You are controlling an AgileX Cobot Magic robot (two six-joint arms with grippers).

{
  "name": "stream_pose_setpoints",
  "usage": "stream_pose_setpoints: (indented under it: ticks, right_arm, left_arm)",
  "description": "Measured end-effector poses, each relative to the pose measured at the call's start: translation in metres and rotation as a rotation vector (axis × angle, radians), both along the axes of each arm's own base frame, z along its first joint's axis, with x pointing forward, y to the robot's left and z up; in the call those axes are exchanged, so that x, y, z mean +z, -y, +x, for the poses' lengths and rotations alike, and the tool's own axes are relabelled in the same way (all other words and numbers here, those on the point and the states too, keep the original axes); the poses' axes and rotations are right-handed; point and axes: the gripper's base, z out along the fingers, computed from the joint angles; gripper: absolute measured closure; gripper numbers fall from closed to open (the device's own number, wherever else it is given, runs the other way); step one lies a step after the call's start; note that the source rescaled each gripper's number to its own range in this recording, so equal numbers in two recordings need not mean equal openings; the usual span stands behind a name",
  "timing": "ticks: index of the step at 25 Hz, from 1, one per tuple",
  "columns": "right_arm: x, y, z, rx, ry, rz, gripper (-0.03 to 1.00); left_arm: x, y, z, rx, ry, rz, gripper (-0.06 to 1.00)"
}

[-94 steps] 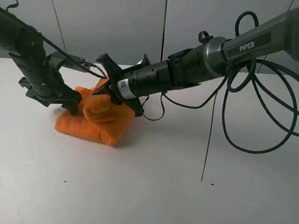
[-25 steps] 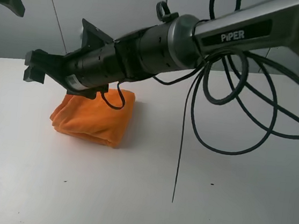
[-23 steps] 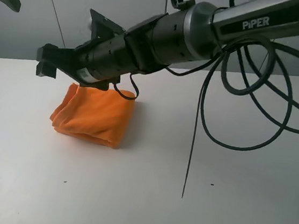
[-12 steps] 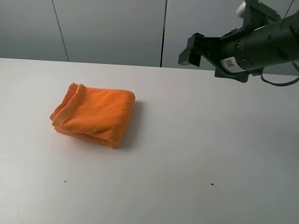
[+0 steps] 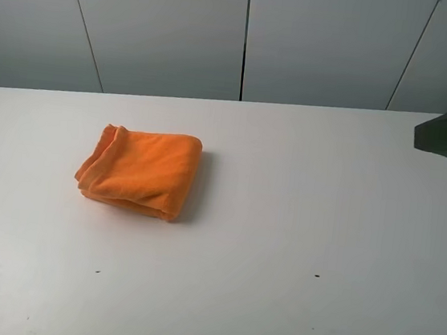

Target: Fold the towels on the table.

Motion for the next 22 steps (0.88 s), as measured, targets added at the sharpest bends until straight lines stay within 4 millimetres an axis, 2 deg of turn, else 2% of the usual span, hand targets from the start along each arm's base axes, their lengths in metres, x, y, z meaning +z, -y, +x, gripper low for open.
stream_pose_setpoints:
  ticks: [5,8,11,13,16,22]
  right_arm:
    - [0.011,0.025,-0.063,-0.043,0.021,-0.013,-0.03]
    - [0.01,0.037,-0.096,-0.039,0.072,-0.024,-0.03]
    - [0.006,0.046,-0.122,-0.019,0.18,-0.018,-0.03]
    - [0.003,0.05,-0.137,0.002,0.257,-0.012,-0.03]
    - [0.0,0.049,-0.149,0.064,0.302,0.006,-0.03]
    - [-0.019,0.039,-0.137,0.137,0.275,0.001,-0.03]
  left_arm:
    - [-0.022,-0.002,-0.039,0.002,0.071,-0.004,-0.05]
    - [-0.033,-0.002,-0.054,0.003,0.112,-0.007,-0.05]
    - [-0.045,-0.003,-0.062,0.003,0.134,-0.008,-0.05]
    - [-0.051,-0.002,-0.06,0.002,0.114,-0.01,-0.05]
    - [-0.056,-0.001,-0.057,-0.005,0.095,-0.017,-0.05]
    - [-0.074,0.0,-0.048,-0.014,0.048,-0.012,-0.05]
